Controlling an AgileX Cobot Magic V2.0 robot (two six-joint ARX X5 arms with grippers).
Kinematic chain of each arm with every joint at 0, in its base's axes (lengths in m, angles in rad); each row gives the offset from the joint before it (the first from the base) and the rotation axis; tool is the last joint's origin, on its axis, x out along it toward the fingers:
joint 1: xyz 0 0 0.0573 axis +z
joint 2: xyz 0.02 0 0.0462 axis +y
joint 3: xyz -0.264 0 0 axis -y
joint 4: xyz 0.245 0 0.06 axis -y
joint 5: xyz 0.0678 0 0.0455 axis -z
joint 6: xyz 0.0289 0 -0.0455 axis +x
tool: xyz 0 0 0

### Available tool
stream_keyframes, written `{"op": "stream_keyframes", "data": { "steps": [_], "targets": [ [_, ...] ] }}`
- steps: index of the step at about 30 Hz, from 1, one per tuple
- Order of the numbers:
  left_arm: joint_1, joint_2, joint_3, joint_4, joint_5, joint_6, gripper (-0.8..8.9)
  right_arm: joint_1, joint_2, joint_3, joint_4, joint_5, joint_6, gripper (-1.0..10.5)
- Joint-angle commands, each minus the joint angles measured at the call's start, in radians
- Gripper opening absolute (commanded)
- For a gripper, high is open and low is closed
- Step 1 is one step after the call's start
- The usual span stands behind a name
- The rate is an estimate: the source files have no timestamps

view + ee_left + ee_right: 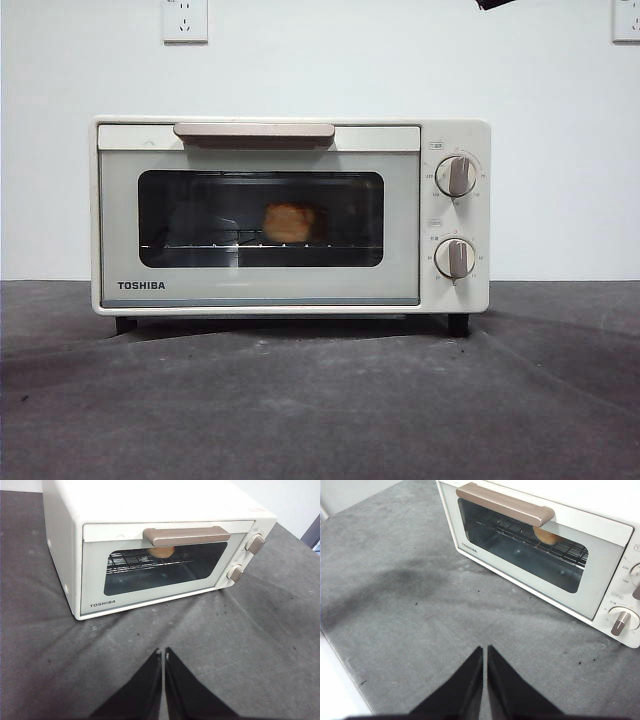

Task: The left arm flap open the oven, the right arm pick bread and place it into oven, the left arm flap close the oven

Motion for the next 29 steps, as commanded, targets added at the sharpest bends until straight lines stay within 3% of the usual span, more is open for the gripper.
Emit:
{"op": "stream_keyframes", "data": {
  "steps": [1,5,7,11,20,24,29],
  "targets": [
    [-0.002,0.001,0.018,0.007,-0.002,0.017,0.16,0.009,0.005,0.006,0.01,0.001,0.01,0.1],
    [-0.002,0.001,0.018,0.008,-0.002,0.027,0.16,0.01,0.005,0.006,0.01,0.001,0.01,0.1],
    [-0.001,-0.007,0.017,0.018,-0.005,0.121,0.16,0.01,0.005,0.006,0.01,0.001,0.01,0.1],
    [0.008,-0.044,-0.008,0.183,-0.036,0.194,0.16,0.01,0.005,0.006,0.01,0.001,0.01,0.1],
    [0.074,-0.22,-0.274,0.616,-0.312,0.196,0.16,0.01,0.005,0.006,0.01,0.001,0.01,0.1],
    [0.107,-0.287,-0.392,0.661,-0.384,0.196,0.16,0.009,0.005,0.006,0.01,0.001,0.01,0.1],
    [0.127,-0.335,-0.513,0.661,-0.399,0.196,0.16,0.01,0.005,0.006,0.01,0.001,0.01,0.1]
  ]
}}
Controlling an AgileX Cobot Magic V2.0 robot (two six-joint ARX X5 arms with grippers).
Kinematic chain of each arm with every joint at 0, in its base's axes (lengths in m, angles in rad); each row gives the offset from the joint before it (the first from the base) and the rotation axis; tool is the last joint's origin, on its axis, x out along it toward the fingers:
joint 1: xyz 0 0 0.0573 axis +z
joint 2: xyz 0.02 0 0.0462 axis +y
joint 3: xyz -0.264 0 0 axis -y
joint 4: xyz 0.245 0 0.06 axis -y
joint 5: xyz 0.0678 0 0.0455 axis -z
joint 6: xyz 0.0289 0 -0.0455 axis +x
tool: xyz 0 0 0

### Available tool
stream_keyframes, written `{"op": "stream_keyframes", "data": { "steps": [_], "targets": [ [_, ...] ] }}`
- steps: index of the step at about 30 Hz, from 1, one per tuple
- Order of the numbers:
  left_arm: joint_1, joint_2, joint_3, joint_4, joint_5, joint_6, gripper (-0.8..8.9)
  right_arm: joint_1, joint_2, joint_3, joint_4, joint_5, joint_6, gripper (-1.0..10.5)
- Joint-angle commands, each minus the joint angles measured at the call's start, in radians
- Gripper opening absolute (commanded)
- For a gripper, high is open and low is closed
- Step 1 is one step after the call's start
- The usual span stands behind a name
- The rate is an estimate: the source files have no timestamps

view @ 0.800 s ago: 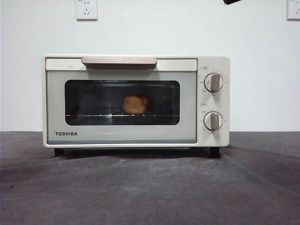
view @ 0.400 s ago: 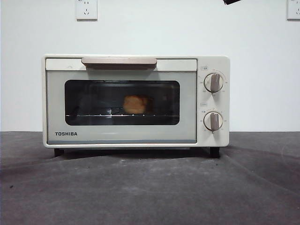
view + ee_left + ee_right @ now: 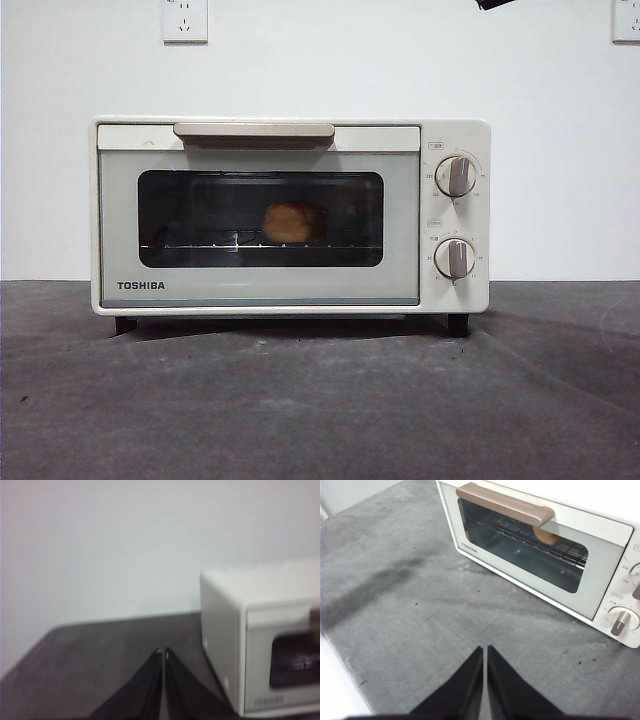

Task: The left arm flap open the oven, the right arm pick bread and place it into oven, the left arm flap close the oven

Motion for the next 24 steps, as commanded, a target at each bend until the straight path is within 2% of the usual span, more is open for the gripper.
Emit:
{"op": "stream_keyframes", "data": {
  "steps": [1,13,24],
  "targets": [
    [0.005,-0.02,-0.053,0.01,-0.003,0.016,0.16,0.01,0.005,0.006,0.01,0.001,0.01,0.1],
    [0.005,-0.025,-0.204,0.009,-0.003,0.016,0.16,0.01,0.005,0.006,0.01,0.001,0.01,0.1],
    [0.005,-0.025,-0.224,-0.063,-0.003,0.016,0.16,0.01,0.005,0.006,0.01,0.001,0.01,0.1]
  ]
}}
